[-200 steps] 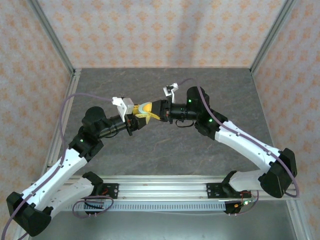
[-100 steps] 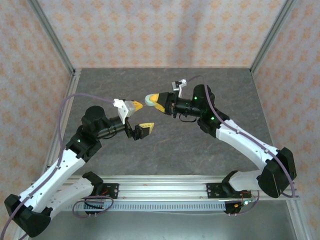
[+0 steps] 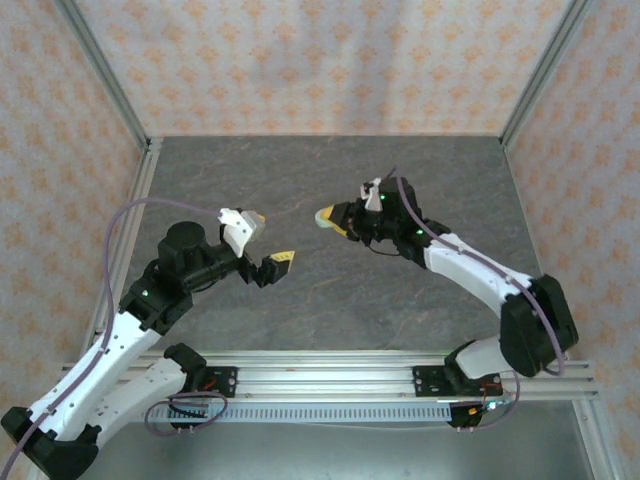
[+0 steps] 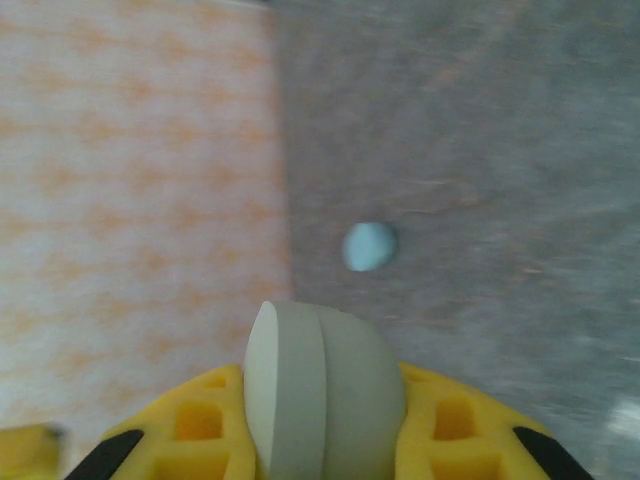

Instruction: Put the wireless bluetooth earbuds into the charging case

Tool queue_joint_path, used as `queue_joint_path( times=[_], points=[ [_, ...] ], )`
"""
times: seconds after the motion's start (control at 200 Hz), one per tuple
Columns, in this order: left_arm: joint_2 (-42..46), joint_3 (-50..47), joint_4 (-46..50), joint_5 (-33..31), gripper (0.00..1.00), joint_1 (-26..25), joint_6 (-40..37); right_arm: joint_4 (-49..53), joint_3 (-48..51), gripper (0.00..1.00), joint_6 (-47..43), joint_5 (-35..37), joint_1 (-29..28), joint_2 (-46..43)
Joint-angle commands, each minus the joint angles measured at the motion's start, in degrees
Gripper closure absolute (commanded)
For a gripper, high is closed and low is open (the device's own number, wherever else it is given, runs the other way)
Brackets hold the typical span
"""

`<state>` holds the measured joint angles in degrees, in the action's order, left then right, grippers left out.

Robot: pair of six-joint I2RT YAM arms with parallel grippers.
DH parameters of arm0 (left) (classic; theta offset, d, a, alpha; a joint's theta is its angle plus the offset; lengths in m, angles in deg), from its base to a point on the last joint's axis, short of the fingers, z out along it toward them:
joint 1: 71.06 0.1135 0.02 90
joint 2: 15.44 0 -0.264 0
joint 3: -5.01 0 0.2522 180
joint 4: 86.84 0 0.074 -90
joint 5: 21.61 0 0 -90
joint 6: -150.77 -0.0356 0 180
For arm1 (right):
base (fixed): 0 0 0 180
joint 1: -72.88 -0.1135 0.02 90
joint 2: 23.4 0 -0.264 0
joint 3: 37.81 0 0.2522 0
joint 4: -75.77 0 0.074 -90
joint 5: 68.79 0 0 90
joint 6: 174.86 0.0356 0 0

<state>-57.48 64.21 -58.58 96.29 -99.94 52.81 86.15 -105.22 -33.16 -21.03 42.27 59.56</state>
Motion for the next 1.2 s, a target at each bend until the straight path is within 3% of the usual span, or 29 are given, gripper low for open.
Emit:
queue_joint_path(
  times=[0.0, 0.39, 0.53, 0.751, 1.196],
  points=[
    [1.3, -2.0, 2.5, -3.5, 0.00, -0.4, 0.1, -3.6, 1.9, 0.96, -4.1, -1.2, 0.8, 5.4],
    [2.3, -3.5, 3.9, -3.6, 0.00, -0.3, 0.1, -21.6, 2.1, 0.98, -2.4, -6.3, 5.2, 27.5],
    [2.3, -3.8, 4.0, -4.0, 0.00, -0.4, -0.3, -19.8, 1.9, 0.87, -4.1, -5.8, 5.2, 29.6],
    [1.3, -3.9, 3.3, -4.2, 0.00, -0.2, -0.7, -12.7, 3.2, 0.65, -7.8, -1.4, 5.3, 25.8],
    [0.7, -3.3, 2.9, -5.1, 0.00, -0.2, -1.2, 13.4, 0.7, 0.36, -19.8, 12.7, 5.2, 7.6]
  ],
)
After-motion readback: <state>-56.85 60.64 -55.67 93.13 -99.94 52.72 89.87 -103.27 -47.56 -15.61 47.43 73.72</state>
